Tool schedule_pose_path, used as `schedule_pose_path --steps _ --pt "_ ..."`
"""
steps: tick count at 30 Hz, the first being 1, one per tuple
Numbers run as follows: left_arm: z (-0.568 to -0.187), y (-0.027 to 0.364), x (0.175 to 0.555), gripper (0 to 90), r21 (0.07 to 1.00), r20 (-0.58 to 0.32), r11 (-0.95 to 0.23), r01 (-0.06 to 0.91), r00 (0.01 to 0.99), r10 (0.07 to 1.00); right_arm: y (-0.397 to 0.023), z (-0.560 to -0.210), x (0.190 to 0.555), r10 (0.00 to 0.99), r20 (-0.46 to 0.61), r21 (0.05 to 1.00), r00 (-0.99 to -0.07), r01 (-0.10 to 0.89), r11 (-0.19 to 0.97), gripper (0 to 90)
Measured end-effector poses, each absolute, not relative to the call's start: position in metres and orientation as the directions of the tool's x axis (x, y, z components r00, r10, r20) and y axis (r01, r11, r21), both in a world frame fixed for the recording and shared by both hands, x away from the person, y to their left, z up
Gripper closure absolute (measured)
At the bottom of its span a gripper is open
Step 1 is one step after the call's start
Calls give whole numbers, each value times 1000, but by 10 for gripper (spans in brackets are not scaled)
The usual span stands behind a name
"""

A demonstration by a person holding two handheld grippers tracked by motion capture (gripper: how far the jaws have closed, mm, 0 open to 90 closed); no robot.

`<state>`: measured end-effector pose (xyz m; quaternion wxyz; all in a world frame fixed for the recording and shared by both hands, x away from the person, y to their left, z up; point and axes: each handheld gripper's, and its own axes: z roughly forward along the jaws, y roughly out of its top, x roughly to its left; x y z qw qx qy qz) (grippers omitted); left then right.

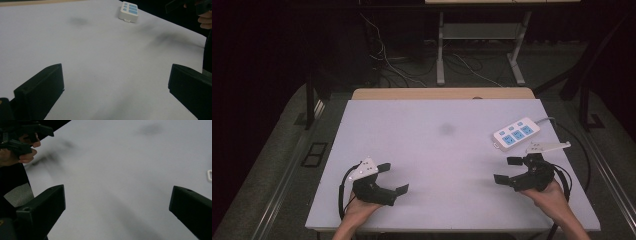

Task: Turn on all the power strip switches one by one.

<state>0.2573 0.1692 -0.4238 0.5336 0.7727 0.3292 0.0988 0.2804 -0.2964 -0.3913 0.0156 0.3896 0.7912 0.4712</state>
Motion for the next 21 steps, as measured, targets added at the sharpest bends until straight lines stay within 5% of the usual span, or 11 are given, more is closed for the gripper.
schedule_pose_path --steps 21 --pt "-425 168 257 0 887 -196 -221 406 763 616 -306 -373 311 645 322 734 -693 613 293 3"
